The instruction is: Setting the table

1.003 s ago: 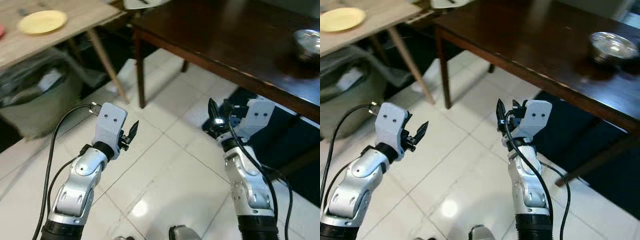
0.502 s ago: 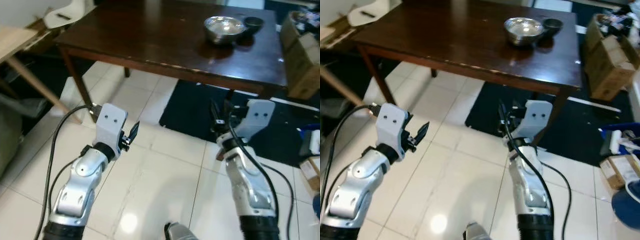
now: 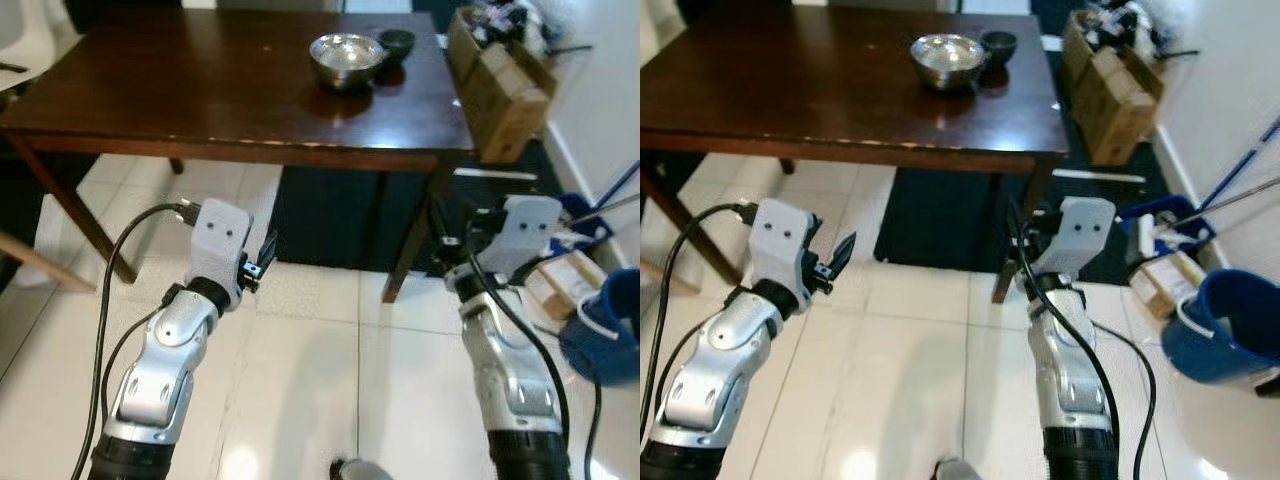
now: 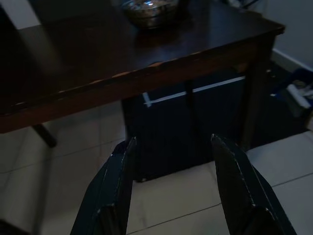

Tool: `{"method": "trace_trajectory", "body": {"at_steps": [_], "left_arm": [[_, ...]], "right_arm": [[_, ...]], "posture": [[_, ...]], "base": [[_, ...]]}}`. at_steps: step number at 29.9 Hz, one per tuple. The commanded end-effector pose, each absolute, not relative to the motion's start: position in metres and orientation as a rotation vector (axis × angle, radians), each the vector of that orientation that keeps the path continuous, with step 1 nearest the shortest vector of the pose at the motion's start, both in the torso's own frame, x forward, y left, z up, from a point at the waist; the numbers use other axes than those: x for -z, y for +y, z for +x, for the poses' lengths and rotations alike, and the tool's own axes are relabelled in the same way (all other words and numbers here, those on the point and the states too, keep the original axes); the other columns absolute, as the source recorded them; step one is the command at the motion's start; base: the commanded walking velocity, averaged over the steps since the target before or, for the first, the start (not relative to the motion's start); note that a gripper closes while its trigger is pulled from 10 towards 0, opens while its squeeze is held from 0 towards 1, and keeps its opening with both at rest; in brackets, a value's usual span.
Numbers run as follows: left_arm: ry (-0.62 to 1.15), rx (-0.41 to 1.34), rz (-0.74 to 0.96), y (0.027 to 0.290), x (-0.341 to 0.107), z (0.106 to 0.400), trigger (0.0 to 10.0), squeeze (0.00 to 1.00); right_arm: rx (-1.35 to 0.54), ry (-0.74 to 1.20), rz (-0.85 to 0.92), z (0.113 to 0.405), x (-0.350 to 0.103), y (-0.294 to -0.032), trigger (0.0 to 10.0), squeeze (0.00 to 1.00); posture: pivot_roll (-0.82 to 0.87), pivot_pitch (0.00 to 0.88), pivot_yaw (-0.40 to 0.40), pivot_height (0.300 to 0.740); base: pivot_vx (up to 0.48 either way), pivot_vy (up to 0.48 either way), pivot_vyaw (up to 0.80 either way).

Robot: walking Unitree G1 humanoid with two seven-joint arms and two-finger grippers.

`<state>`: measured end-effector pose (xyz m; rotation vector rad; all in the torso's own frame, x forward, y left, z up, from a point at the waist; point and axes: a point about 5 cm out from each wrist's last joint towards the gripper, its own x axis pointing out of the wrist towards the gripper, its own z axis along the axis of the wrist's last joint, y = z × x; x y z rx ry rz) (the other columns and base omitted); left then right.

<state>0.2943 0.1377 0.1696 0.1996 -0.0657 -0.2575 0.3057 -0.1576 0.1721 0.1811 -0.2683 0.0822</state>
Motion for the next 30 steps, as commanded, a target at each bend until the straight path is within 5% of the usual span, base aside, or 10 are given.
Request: {"method": "trace_trajectory", "body": {"at_steps": [1,8,30], "left_arm": [[-0.047,0.236,0.212,0.1412,-0.1641,0.2943,10.0,0.00],[-0.058,0.248,0.209,0.1396,-0.1649,0.2940,10.0,0.00],[-0.066,0.291,0.200,0.1342,-0.1636,0.2915,10.0,0.00]], "right_arm": [[-0.089,-0.261,0.173,0.3056,-0.1706,-0.1559,10.0,0.00],[-0.089,-0.261,0.174,0.3055,-0.1707,-0.1557,10.0,0.00],[-0.105,-0.252,0.181,0.3057,-0.1698,-0.1549,10.0,0.00]], "posture": [[-0.08,0.055,0.071,0.740],[-0.08,0.055,0.071,0.740],[-0.09,0.051,0.074,0.740]], "base": [[0.480,0.000,0.00],[0.480,0.000,0.00],[0.480,0.000,-0.67]]}}
